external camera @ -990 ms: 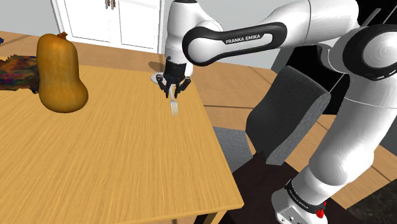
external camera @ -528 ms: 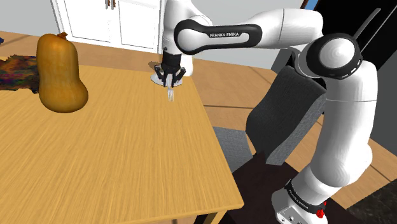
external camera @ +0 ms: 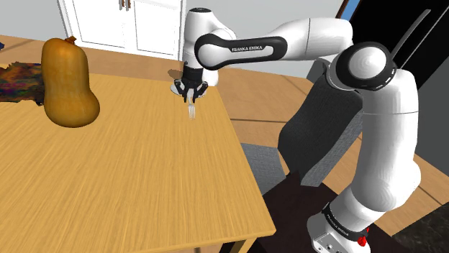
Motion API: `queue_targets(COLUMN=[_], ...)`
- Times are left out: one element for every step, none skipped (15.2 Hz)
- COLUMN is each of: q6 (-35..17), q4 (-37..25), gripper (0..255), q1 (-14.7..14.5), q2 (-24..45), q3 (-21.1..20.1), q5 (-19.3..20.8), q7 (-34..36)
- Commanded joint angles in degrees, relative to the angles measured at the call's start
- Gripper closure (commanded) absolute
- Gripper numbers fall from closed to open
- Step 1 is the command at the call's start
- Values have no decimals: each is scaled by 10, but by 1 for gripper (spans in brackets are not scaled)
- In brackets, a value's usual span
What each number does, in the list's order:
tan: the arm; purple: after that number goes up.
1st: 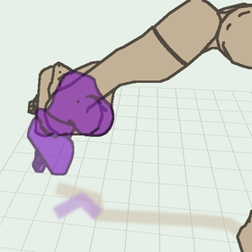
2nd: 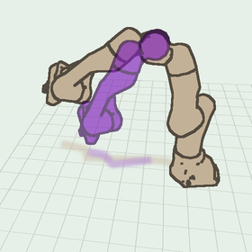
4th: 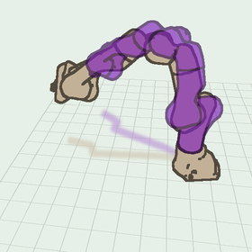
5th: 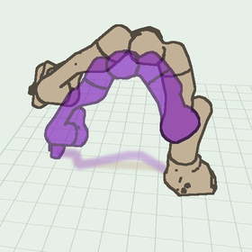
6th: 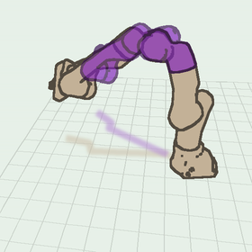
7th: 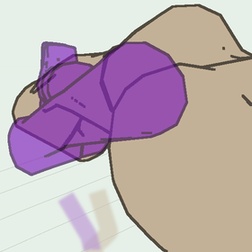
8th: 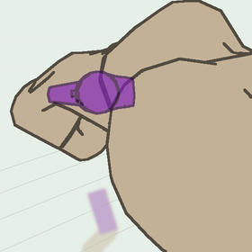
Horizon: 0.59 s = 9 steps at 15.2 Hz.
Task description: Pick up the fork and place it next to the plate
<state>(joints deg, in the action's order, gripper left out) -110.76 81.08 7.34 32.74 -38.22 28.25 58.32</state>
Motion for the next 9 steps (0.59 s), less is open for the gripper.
queue_targets(q6=[-14,-20,-26,-32,-39,-44,-50,-56,-65], q4=[13,18,23,27,32,36,40,44,50], gripper=[255,255,255,255,255,255,255,255,255], q1=[2,2,3,3,3,3,2,2,2], q2=[1,3,5,7,10,12,15,17,21], q3=[1,2,3,5,6,7,9,10,12], q5=[3,4,6,8,10,13,15,17,21], q7=[4,6,8,9,11,13,15,17,21])
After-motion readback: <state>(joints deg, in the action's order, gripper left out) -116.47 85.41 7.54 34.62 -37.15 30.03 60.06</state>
